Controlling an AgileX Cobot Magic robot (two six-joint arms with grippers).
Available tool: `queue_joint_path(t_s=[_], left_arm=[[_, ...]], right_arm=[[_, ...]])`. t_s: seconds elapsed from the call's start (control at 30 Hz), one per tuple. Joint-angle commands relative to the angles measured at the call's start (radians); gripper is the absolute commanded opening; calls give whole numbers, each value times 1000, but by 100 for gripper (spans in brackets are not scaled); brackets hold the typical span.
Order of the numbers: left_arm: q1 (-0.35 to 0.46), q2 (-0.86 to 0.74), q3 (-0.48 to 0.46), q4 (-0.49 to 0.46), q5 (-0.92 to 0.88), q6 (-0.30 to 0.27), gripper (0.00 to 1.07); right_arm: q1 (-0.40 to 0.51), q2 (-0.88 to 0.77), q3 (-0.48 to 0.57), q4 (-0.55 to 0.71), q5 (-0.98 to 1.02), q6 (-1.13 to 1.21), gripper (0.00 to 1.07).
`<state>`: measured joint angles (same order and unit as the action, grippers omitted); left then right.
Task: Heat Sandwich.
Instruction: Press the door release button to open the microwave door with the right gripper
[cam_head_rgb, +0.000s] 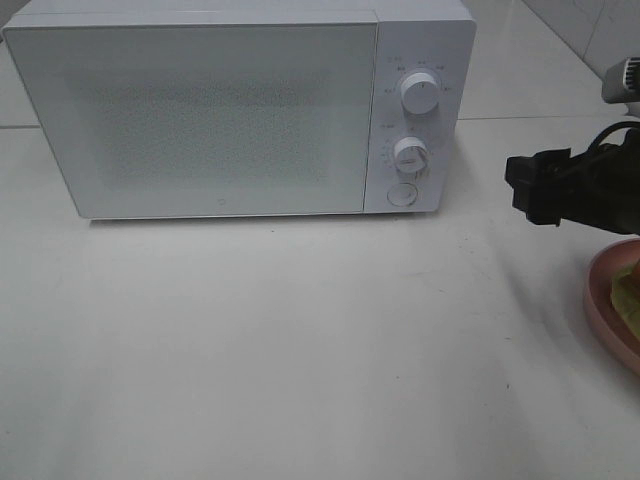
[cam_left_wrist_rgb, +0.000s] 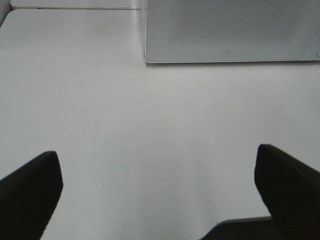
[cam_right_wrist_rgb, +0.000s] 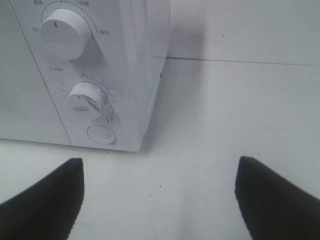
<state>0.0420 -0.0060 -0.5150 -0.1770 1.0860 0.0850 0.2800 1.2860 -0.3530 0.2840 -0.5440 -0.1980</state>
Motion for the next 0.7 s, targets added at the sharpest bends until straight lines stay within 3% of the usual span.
queue_joint_path(t_s=[0.03, 0.3, 0.7], left_arm=[[-2, -15, 1, -7, -11, 3, 98], [-2, -15, 1, -7, -11, 3, 98], [-2, -15, 1, -7, -11, 3, 98]], right_arm=[[56, 29, 23, 130, -132, -114, 75], [198, 143, 33, 305, -331, -199, 75], [407, 330, 32, 457, -501, -166, 75]])
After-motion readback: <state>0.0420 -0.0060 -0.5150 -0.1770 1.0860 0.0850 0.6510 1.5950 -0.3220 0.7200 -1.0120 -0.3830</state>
